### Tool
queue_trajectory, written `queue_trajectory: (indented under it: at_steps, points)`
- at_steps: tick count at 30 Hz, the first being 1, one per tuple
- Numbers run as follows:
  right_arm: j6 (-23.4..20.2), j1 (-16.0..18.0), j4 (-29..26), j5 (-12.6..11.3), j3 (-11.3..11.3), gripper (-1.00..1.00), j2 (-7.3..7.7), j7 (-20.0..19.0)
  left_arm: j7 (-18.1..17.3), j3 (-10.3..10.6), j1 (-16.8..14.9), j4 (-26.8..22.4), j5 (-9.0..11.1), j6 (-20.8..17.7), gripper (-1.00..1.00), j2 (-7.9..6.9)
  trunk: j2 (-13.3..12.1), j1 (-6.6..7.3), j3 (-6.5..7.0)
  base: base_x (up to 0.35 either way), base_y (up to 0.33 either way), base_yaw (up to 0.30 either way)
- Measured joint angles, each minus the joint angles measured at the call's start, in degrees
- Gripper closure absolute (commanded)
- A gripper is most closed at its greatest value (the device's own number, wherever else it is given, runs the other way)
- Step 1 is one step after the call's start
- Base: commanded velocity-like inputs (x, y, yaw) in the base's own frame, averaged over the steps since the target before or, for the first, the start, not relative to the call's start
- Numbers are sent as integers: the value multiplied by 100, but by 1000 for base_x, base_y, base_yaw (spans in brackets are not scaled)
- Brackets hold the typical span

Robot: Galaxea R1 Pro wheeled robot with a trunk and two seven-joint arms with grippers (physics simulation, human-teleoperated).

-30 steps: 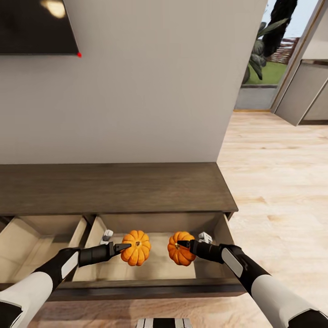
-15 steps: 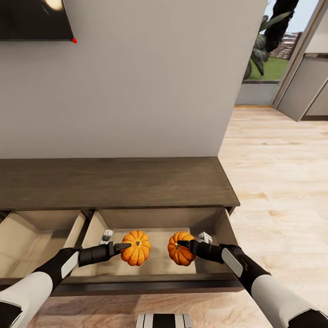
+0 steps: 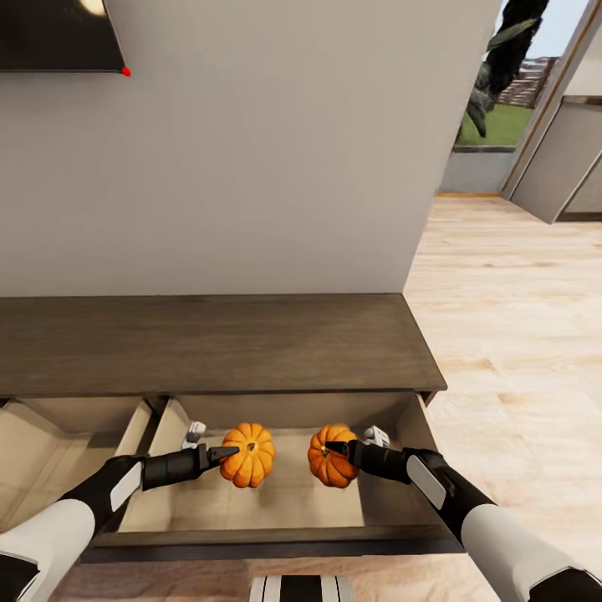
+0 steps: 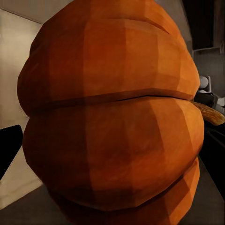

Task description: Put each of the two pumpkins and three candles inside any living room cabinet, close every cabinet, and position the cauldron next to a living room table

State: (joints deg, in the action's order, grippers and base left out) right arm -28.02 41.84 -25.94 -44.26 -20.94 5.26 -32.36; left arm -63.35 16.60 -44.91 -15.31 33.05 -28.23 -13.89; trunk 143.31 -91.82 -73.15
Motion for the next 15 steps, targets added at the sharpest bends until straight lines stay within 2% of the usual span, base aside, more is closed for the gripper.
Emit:
queue_trajectory:
  at_steps: [7, 15]
  points:
    - [5, 0, 7, 269, 6, 100, -6, 107, 0, -99, 0, -7, 0, 7, 100, 5, 0, 0, 0, 23, 0, 0]
    - [15, 0, 30, 290, 15, 100, -16, 139, 38, -100, 0, 22, -15, 6, 100, 25, 0, 0, 0, 0, 0, 0]
